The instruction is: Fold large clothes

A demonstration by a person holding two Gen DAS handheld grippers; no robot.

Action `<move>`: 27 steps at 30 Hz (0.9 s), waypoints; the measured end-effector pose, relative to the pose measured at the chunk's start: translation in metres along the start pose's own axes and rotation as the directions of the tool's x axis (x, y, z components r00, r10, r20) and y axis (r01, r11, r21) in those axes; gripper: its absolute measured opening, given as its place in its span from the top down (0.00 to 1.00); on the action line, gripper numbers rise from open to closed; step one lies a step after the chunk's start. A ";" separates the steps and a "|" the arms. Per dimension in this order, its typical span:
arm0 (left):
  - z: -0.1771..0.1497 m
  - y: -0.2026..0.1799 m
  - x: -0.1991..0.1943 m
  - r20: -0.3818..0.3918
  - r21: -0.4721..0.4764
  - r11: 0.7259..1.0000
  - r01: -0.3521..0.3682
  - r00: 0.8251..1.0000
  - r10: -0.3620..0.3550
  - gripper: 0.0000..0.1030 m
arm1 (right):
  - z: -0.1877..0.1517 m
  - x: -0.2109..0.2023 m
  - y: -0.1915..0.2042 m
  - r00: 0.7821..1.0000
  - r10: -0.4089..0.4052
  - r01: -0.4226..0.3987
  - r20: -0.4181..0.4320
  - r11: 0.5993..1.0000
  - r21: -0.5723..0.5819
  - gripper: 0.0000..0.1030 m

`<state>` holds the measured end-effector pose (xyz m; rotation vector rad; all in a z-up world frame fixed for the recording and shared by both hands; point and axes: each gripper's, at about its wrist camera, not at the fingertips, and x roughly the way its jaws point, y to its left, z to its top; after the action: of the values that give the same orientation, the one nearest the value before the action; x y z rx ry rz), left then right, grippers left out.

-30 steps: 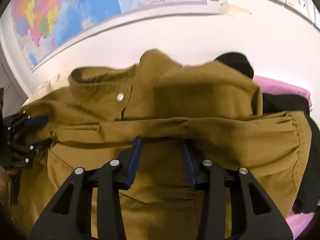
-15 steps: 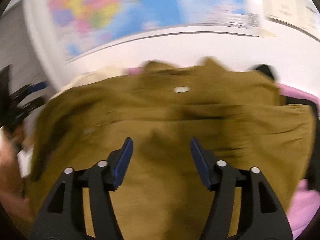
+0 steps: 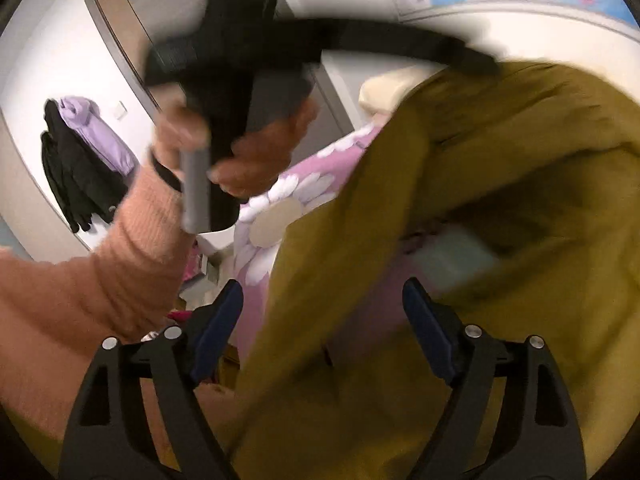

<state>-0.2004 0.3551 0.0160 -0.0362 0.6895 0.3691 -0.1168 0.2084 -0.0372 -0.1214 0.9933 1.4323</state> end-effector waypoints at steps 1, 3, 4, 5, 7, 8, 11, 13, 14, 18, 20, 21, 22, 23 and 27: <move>0.001 0.000 -0.001 0.002 -0.004 1.000 0.005 1.000 -0.005 0.20 | 0.001 0.013 0.003 0.999 0.021 -0.020 -0.031 1.000 0.012 0.45; 0.003 -0.001 -0.004 0.008 -0.008 1.000 0.012 1.000 -0.012 0.20 | 0.005 0.017 0.005 0.999 0.032 -0.031 -0.037 0.999 0.021 0.91; 0.004 -0.001 -0.007 0.012 -0.008 1.000 0.018 1.000 -0.018 0.20 | 0.008 0.010 0.007 0.999 0.039 -0.039 -0.005 0.999 0.018 0.93; 0.005 -0.001 -0.011 0.022 -0.007 1.000 0.026 0.999 -0.026 0.20 | 0.013 -0.006 0.008 0.999 0.035 -0.035 0.020 0.999 0.007 0.95; 0.010 0.003 -0.026 0.071 -0.019 0.998 0.057 0.996 -0.055 0.20 | 0.022 -0.047 0.007 0.996 0.031 -0.032 0.085 0.999 0.006 0.95; 0.013 0.006 -0.034 0.100 -0.033 0.996 0.085 0.992 -0.082 0.20 | 0.028 -0.078 0.006 0.991 0.008 -0.009 0.134 1.000 0.004 0.95; 0.022 0.016 -0.059 0.197 -0.084 0.974 0.212 0.962 -0.192 0.17 | 0.030 -0.166 0.000 0.965 -0.068 0.061 0.253 0.998 0.035 0.95; 0.027 0.012 -0.069 0.236 -0.074 0.968 0.240 0.947 -0.217 0.15 | 0.024 -0.213 -0.004 0.944 -0.167 0.163 0.283 0.986 0.037 0.95; 0.030 0.005 -0.071 0.242 -0.055 0.970 0.236 0.946 -0.216 0.15 | 0.021 -0.238 -0.010 0.927 -0.231 0.223 0.295 0.973 0.061 0.95; 0.035 -0.024 -0.050 0.193 -0.003 0.972 0.233 0.954 -0.228 0.15 | 0.001 -0.308 -0.048 0.859 -0.443 0.402 0.258 0.894 0.195 0.95; 0.037 -0.045 -0.025 0.131 0.018 0.971 0.237 0.963 -0.237 0.15 | -0.013 -0.330 -0.076 0.827 -0.521 0.465 0.211 0.845 0.263 0.95; 0.037 -0.053 -0.013 0.105 0.026 0.971 0.239 0.965 -0.241 0.15 | -0.021 -0.335 -0.088 0.815 -0.548 0.483 0.187 0.822 0.303 0.95; 0.036 -0.063 0.001 0.069 0.036 0.971 0.237 0.968 -0.239 0.15 | -0.028 -0.330 -0.098 0.805 -0.573 0.506 0.153 0.798 0.327 0.95; 0.035 -0.069 0.010 0.048 0.042 0.970 0.237 0.970 -0.239 0.15 | -0.039 -0.330 -0.120 0.801 -0.588 0.514 0.113 0.772 0.373 0.95; 0.034 -0.110 0.056 -0.050 0.114 0.971 0.211 0.977 -0.206 0.15 | -0.075 -0.312 -0.184 0.807 -0.591 0.506 0.017 0.705 0.496 0.92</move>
<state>-0.1024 0.2757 -0.0023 -0.0025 0.7368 0.1253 0.0564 -0.1122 0.0241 0.0659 1.0192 0.6062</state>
